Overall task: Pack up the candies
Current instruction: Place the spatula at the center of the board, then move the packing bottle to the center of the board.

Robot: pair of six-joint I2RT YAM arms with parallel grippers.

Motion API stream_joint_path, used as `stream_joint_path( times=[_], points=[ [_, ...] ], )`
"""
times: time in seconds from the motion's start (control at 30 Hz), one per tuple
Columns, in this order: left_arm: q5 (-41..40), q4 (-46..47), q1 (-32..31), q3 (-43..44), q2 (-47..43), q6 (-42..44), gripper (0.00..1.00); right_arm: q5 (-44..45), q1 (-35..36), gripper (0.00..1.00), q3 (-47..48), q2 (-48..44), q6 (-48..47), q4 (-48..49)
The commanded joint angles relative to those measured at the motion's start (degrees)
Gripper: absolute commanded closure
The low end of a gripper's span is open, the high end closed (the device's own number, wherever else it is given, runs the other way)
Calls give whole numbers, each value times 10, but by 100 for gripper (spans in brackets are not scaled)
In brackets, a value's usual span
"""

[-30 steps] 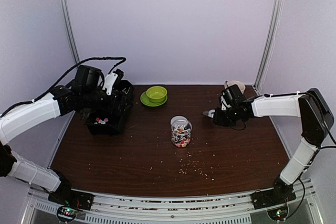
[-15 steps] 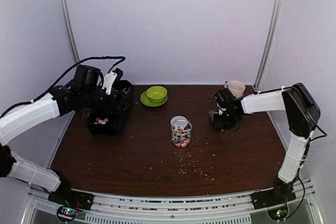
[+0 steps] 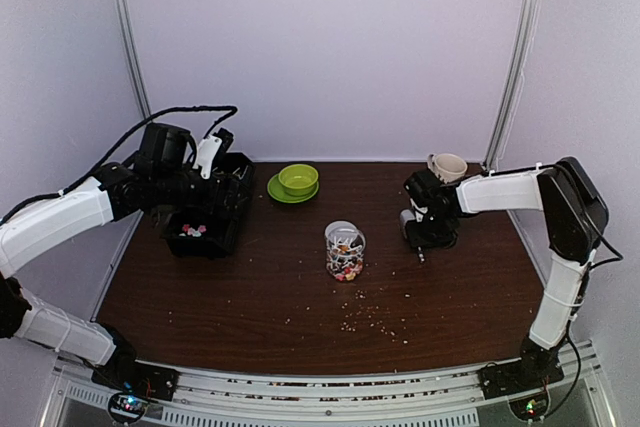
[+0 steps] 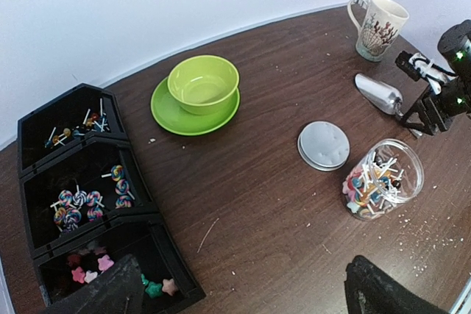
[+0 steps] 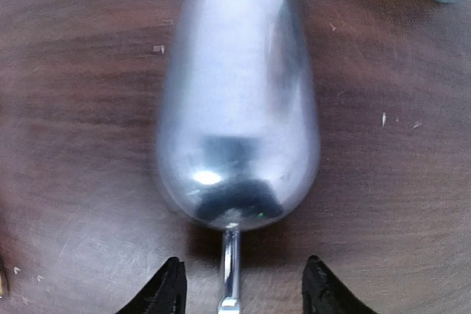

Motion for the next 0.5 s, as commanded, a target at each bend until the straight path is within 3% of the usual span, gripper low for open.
stream_joint_path(
  times=[0.0,0.07,0.33,0.47],
  points=[
    [8,27,5,-5,-10,-2,2,27,20,29,64,-58,-26,-64],
    [6,27,6,-5,-12,-1,2,15,25,21,95,-64,-38,-85],
    [-6,23,6,-6,-18,0,2,0,49,21,240,-7,-59,-155],
    [-13,22,6,-8,-22,4,2,17,69,21,260,26,-66,-168]
  ],
)
